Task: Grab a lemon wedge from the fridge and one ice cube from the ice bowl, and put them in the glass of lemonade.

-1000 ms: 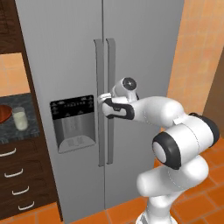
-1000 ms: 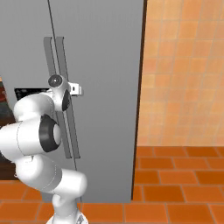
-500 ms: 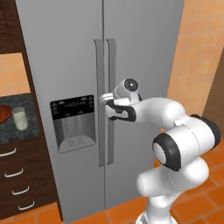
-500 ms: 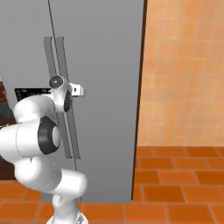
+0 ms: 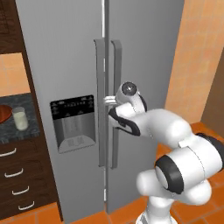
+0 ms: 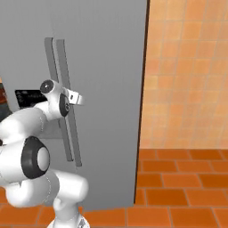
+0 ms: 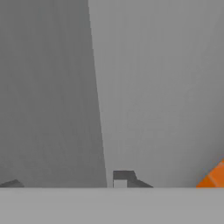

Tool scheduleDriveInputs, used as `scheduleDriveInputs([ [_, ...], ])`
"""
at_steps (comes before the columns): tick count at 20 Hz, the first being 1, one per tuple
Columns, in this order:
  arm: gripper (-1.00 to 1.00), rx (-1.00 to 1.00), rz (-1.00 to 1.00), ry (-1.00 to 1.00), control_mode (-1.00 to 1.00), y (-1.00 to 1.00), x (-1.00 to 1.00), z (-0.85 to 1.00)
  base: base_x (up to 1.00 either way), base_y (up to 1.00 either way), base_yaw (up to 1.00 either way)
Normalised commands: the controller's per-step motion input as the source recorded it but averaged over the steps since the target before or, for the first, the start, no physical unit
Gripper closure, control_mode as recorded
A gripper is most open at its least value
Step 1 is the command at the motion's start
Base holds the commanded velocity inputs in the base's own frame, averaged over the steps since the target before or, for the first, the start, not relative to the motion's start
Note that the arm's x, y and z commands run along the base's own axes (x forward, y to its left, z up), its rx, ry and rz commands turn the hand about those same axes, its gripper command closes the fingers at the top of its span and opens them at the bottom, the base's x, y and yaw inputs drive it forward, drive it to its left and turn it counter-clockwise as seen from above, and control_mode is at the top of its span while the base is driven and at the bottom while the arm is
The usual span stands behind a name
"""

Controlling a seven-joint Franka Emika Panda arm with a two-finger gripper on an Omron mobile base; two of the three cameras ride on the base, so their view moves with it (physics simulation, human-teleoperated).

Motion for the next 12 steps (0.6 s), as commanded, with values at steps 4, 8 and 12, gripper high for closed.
scheduleDriveInputs([
  [4,1.0,0.03,-0.1,0.04,-1.0,-1.0,-0.62,0.0,0.0,0.0,0.0],
  [8,1.0,0.06,-0.07,0.0,-1.0,-1.0,-0.68,0.0,0.0,0.0,0.0],
  [12,1.0,0.07,-0.09,0.0,-1.0,-1.0,-0.66,0.0,0.0,0.0,0.0],
])
